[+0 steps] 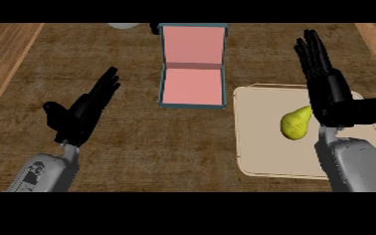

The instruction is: Pick the pear from the tray and place it in the cardboard box

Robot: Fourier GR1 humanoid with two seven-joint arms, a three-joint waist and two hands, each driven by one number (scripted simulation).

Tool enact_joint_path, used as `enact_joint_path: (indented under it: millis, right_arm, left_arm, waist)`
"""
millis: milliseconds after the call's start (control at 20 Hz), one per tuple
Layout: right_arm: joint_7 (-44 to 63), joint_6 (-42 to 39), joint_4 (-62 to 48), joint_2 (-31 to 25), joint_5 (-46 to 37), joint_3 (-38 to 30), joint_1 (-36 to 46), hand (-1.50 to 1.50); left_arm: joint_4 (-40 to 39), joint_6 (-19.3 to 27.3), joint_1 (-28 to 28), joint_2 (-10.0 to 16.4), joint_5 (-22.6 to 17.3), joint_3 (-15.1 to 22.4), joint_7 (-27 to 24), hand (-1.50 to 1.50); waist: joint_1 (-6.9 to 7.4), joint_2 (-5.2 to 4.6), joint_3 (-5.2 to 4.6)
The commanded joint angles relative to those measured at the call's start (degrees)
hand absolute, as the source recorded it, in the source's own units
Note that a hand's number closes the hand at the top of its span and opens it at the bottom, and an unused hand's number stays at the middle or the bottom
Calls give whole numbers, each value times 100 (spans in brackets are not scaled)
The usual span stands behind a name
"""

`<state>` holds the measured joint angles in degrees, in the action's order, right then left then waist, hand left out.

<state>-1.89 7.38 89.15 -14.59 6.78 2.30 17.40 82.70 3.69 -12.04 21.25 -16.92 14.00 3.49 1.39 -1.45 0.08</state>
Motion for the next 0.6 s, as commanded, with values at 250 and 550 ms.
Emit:
enact_joint_path:
  millis: [250, 550]
  right_arm:
    - [-275, 2372, 65, -274, -972, -1642, 503, -150]
    - [166, 4791, -427, 572, -2255, -1904, -440, -150]
  left_arm:
    - [-236, 948, 551, 728, 1007, -482, -223, 0]
    - [-2, 1057, 896, 550, 989, -352, -138, 0]
  waist:
    - [-79, 190, -11]
    - [-88, 181, -9]
